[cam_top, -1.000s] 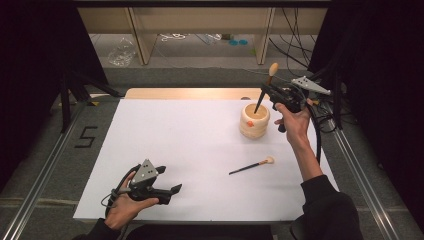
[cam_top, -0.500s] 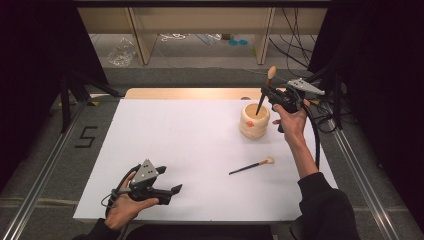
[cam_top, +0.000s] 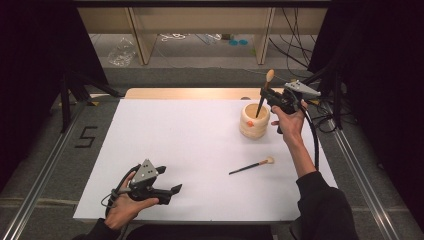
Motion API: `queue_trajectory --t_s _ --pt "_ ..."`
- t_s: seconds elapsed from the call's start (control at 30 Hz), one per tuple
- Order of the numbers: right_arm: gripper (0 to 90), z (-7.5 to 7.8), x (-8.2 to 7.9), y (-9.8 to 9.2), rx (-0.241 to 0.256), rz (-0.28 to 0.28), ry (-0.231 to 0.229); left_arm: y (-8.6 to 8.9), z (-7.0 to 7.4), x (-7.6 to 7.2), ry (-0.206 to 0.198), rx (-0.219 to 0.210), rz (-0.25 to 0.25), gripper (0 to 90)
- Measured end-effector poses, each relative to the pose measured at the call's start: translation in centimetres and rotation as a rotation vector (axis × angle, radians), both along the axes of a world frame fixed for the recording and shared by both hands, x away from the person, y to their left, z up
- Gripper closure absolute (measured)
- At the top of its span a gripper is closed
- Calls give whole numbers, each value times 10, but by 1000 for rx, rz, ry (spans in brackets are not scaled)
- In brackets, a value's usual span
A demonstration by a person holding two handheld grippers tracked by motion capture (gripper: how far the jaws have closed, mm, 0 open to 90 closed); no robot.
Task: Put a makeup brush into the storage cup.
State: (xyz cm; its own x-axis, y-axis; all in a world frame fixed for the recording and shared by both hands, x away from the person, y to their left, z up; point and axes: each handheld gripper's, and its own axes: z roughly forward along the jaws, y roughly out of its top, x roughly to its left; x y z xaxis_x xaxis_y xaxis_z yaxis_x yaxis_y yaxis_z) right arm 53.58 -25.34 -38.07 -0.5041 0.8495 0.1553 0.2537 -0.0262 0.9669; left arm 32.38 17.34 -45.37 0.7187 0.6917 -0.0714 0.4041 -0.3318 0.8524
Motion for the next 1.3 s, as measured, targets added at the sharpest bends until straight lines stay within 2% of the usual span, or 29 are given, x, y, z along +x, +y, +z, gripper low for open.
queue_trajectory --t_s 0.27,0.77,0.8,0.97,1.03,1.1,1.3 --pt "777 -5 1 2 -6 5 32 0 0 0 1 -6 -5 171" --pt "776 -16 3 9 -47 22 45 0 0 0 1 -6 5 170" --pt "776 -16 3 10 -45 26 63 0 -1 0 6 -6 -1 170" --pt "776 -18 4 9 -54 25 64 2 0 1 -11 15 -9 170" --pt "775 -20 4 9 -58 25 63 1 0 1 -6 10 -11 170" --pt "775 -23 4 10 -59 26 74 1 -1 0 4 6 -6 170" --pt "772 -31 5 7 -65 19 110 1 -1 0 2 6 -5 170"
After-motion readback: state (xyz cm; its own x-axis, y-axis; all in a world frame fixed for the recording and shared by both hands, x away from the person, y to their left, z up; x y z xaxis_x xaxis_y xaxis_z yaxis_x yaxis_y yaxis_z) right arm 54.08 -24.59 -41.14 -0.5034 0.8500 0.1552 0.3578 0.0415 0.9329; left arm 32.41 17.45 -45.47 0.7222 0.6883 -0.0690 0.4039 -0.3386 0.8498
